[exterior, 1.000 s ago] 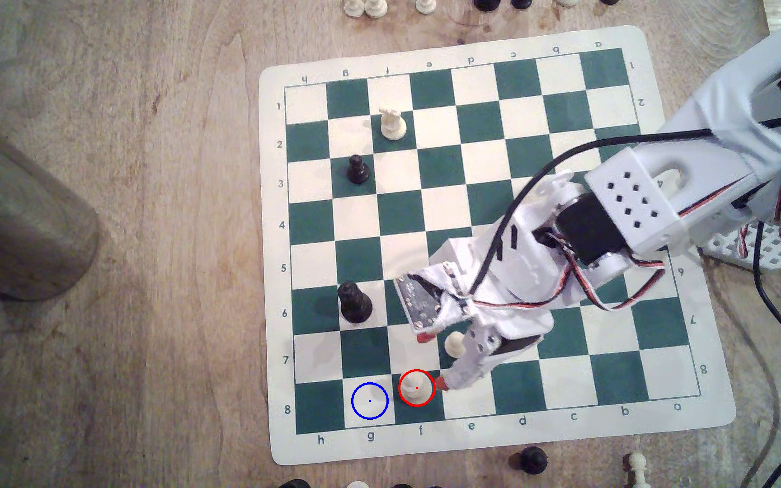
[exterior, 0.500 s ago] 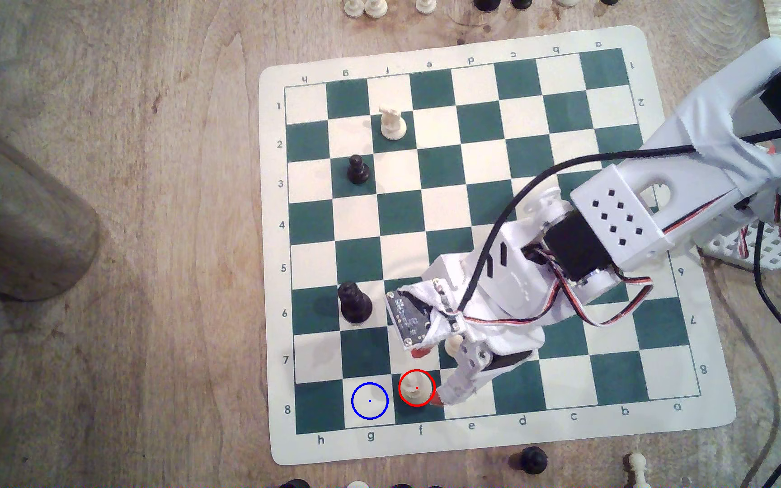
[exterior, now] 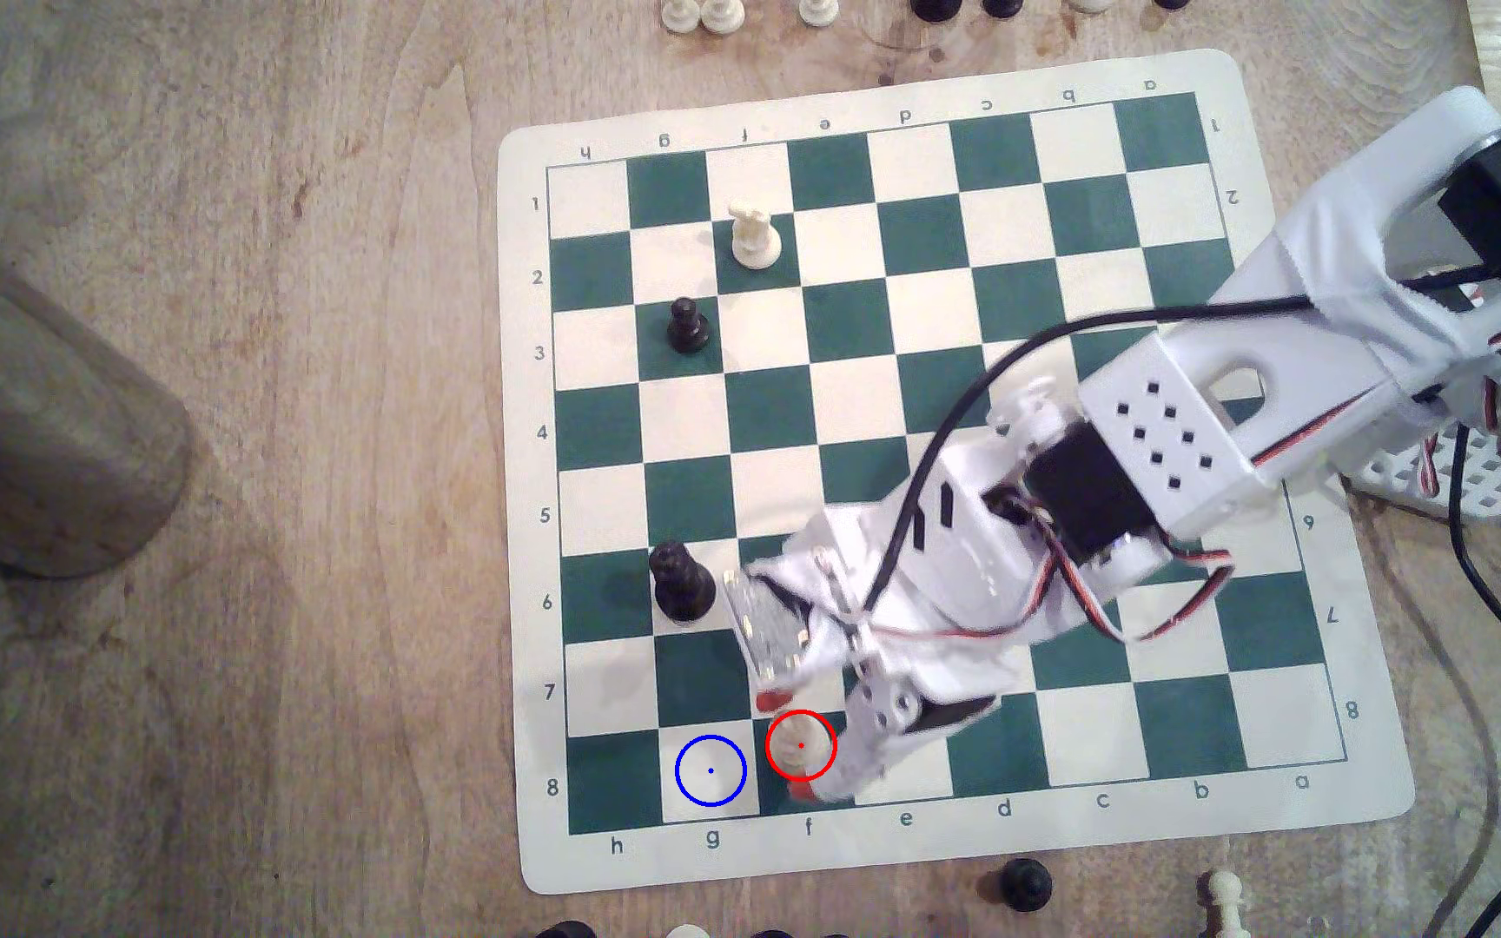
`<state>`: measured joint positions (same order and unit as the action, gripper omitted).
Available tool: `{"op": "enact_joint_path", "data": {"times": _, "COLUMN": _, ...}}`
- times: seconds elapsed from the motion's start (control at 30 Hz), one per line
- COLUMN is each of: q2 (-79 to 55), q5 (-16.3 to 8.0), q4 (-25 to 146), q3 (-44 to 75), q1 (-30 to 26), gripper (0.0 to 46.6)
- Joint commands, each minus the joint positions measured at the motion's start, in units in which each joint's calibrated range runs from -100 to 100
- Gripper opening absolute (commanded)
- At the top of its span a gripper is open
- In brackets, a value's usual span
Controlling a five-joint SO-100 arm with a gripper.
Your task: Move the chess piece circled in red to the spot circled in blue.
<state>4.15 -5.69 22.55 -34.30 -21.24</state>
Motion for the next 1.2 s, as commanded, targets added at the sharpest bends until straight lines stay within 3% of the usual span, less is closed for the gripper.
{"op": "enact_joint_path", "data": {"times": 0.0, "q2": 0.69, "q5": -0.29, "q4": -1.01, "q3": 4.92, "q1": -0.47, "gripper": 13.9}}
{"op": "enact_joint_path", "data": {"times": 0.53, "q2": -0.33, "q5": -0.49, "q4": -1.34, "q3": 5.01, "q1": -0.62, "gripper": 11.8}}
{"op": "enact_joint_path", "data": {"times": 0.73, "q2": 0.27, "q5": -0.54, "q4": -1.58, "q3": 4.56, "q1": -0.62, "gripper": 0.2}}
{"op": "enact_joint_path", "data": {"times": 1.17, "q2": 7.06, "q5": -2.25, "q4": 8.74, "q3": 12.9, "q1": -1.8, "gripper": 0.2}}
